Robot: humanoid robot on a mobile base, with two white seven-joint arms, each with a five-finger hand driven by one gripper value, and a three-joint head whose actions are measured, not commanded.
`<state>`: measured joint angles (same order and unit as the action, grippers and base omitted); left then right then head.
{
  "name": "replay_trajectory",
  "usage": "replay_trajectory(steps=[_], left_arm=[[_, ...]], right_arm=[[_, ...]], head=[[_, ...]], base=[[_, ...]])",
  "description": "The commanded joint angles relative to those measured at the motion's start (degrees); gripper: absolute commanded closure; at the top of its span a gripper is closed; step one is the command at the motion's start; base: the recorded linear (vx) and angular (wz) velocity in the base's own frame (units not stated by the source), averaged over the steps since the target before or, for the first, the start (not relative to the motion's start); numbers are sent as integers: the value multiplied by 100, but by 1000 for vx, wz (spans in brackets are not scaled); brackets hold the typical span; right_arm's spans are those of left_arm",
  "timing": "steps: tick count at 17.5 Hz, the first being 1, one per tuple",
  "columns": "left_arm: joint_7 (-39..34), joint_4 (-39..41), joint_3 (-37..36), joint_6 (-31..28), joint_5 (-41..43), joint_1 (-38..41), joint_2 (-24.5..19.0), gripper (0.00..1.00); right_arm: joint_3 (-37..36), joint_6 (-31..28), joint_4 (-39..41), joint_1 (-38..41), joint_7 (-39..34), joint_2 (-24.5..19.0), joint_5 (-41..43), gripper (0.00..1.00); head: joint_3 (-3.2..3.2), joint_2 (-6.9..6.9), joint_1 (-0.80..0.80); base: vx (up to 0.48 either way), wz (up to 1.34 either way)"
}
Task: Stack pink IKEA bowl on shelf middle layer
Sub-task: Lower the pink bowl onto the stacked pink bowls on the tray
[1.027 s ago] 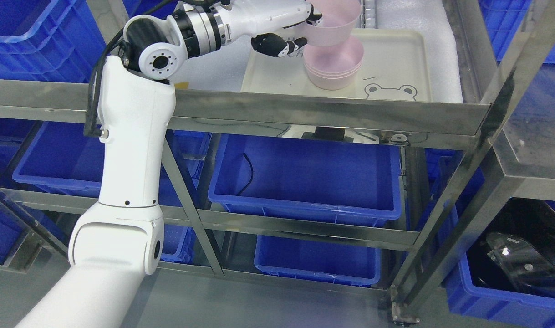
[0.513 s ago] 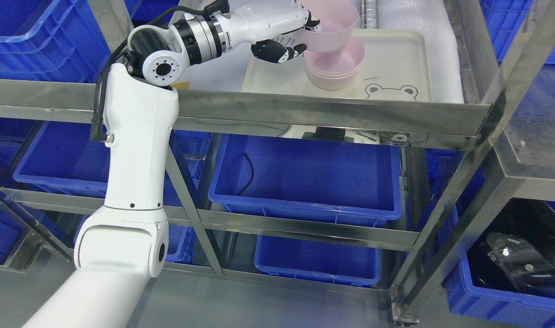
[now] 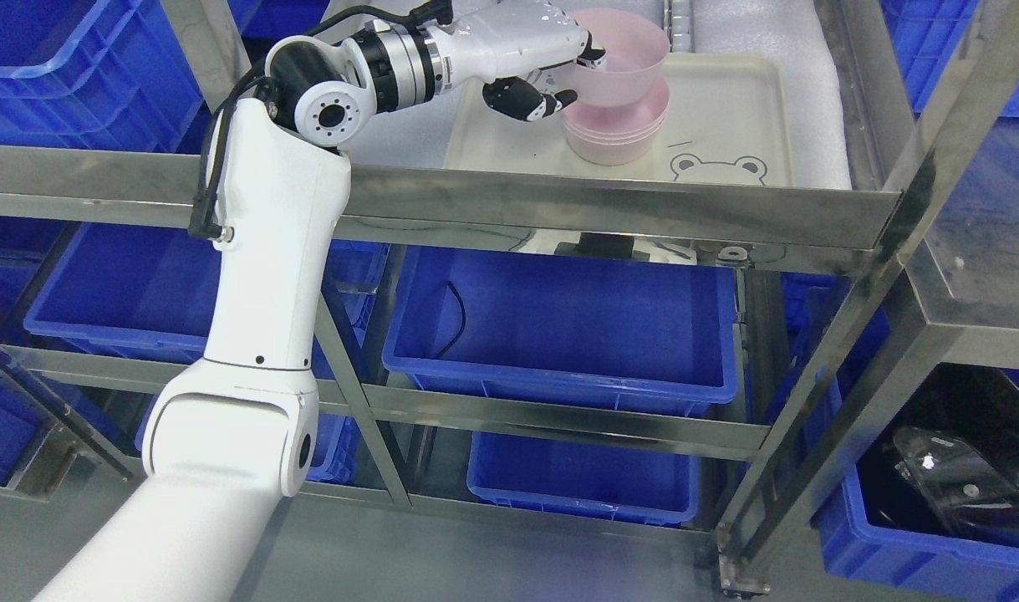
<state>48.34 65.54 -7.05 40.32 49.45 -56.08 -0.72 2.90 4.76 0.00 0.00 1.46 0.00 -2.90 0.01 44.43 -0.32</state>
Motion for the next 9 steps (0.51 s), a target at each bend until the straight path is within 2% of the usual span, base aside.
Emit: replay_trajectory(steps=[1, 4, 9], left_arm=[[0, -393, -226, -33, 65, -52, -28, 94], [-44, -436, -235, -6, 47, -52, -28, 90], [-167, -437, -279, -6, 65, -52, -28, 67]], right_arm=[[0, -1, 100, 123, 3, 100, 0, 0], [0, -1, 100, 123, 3, 100, 0, 0], [0, -1, 100, 123, 3, 100, 0, 0]], head=[[0, 0, 0], [0, 0, 0], [0, 0, 0]], base=[[0, 0], [0, 0], [0, 0]])
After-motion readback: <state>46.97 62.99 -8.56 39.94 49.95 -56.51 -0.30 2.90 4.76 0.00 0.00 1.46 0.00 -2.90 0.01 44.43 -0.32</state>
